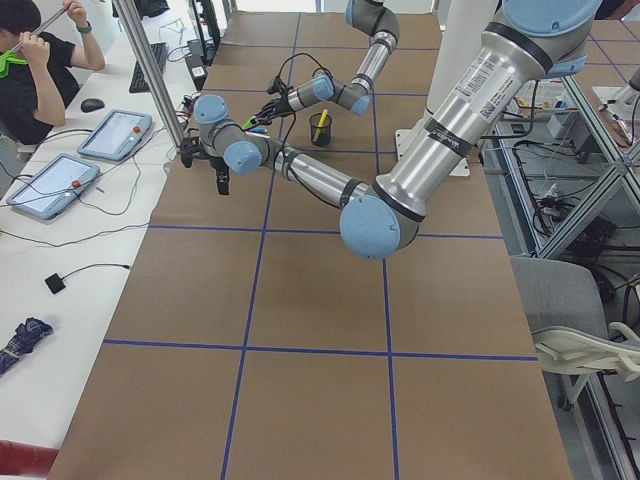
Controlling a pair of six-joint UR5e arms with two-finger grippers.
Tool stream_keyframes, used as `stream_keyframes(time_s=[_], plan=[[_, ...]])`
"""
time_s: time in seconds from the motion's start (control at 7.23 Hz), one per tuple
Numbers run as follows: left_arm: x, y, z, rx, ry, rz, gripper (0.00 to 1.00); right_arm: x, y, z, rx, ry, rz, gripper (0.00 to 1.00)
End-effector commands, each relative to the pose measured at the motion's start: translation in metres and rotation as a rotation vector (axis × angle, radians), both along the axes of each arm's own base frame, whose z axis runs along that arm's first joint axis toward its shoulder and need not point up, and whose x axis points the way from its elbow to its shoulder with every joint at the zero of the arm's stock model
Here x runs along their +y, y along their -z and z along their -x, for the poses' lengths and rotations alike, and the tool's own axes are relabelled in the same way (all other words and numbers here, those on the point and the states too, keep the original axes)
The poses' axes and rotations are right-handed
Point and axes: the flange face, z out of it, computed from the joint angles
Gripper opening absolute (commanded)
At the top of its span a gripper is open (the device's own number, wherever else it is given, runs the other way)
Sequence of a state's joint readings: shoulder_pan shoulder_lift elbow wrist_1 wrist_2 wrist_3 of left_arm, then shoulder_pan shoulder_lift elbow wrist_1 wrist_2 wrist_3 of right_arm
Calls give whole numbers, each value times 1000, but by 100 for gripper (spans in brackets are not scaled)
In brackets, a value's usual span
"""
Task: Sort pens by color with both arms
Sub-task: 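Lay the green marker beside the white marker and release it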
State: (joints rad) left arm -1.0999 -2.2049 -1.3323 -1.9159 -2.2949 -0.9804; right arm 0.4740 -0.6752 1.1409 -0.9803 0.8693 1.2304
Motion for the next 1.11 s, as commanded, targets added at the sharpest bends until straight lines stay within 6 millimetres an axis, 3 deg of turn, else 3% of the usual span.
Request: stream_keyframes(time_s=[0.0,0.14,0.28,0.55,0.69,0.83,0.97], plan=[[-1,-1,0,-1,0,2,100,-5,2,7,12,-2,5,0],[0,-2,0,-2,0,4,100,-5,1,9,15,-1,7,0],[-1,-1,0,-1,0,2,100,-5,3,9,12,-2,5,99],[-1,-1,0,-1,0,2,100,-4,15,5,-13,4,-2,100],[-1,0,0,-2,1,2,100,-2,31,-2,-53,31,-3,100],[-4,10,-3,-3,5,-3,100,-7,57,-27,-132,91,2,100],[-10,31,-7,6,11,-10,100,-19,69,-54,-186,130,14,100]])
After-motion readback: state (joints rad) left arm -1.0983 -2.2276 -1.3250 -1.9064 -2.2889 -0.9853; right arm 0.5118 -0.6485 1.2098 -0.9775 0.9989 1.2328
